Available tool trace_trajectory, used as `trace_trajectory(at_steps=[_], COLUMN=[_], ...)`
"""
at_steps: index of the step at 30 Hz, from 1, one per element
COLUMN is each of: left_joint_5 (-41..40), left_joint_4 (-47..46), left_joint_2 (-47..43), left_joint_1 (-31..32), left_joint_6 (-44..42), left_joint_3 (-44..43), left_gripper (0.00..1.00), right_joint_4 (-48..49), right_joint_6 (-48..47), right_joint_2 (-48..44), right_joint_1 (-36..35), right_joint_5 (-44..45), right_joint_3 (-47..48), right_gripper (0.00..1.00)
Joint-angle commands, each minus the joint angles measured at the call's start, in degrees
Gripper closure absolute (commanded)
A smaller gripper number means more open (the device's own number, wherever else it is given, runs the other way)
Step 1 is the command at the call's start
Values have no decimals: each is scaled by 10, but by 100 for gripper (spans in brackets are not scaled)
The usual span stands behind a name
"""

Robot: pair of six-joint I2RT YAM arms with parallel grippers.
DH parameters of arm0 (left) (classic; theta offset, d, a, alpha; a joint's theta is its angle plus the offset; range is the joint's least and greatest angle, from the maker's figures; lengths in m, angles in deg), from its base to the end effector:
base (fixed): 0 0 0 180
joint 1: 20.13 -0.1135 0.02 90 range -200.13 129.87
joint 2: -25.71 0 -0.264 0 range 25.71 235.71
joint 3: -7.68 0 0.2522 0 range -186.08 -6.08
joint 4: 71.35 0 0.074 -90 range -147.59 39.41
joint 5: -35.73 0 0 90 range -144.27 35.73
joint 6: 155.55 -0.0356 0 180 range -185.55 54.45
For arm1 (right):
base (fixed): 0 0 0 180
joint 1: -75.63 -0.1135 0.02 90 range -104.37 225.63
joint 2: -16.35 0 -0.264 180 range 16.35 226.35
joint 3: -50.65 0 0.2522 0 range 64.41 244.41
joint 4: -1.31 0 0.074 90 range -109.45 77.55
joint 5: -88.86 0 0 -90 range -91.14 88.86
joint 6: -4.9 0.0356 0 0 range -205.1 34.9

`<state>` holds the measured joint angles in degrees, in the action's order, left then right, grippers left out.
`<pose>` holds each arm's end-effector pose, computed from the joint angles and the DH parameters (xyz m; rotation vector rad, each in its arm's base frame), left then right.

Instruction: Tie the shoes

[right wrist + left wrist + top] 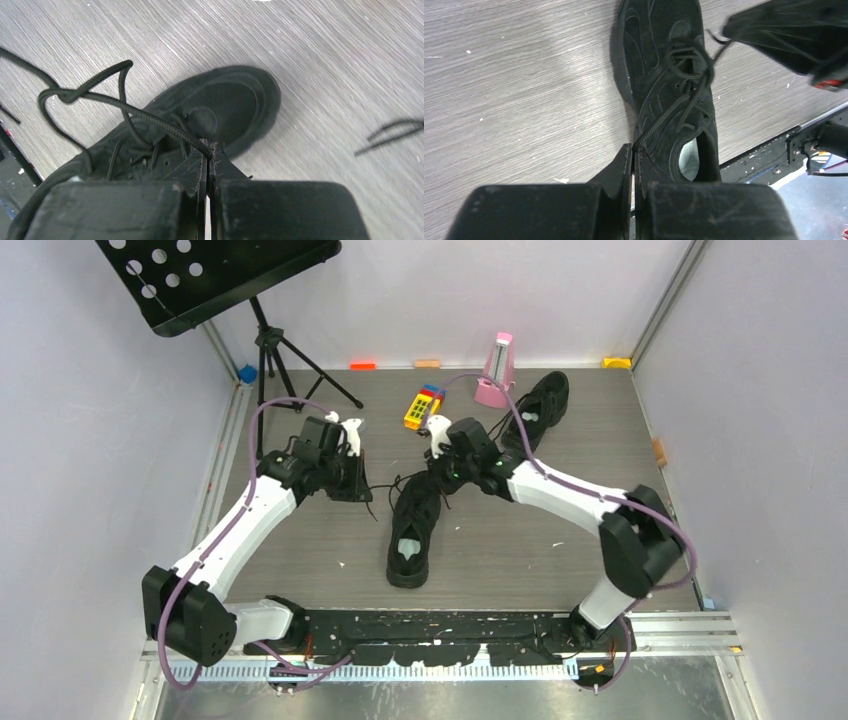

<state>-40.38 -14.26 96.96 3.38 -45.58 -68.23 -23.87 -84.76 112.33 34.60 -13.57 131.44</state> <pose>0.2283 -0.1086 0.2979 0.1846 2.5483 -0.6105 0.2769 0.2511 0.2395 -0.9205 2.1448 0.6182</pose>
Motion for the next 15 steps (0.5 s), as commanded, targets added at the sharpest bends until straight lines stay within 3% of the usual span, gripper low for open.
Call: trace_trajectory(at_steps=[1,11,15], left_joint_5=[-37,-109,-123], left_joint_4=[58,89,47], left_joint_2=[-21,-40,-80], left_joint_1=[1,-3,-80], left_joint_6=[-25,-13,51], left_joint_3=[-35,-22,19], left_gripper=[100,100,100], right_joint_4=[-21,-108,-160], right_joint_6=[86,254,294], right_joint_2=[-102,-250,-295], right_joint_1=[-2,-3,-3], right_joint_5=[65,78,84], right_joint_3=[-57,-187,-225], right_gripper=[100,100,100])
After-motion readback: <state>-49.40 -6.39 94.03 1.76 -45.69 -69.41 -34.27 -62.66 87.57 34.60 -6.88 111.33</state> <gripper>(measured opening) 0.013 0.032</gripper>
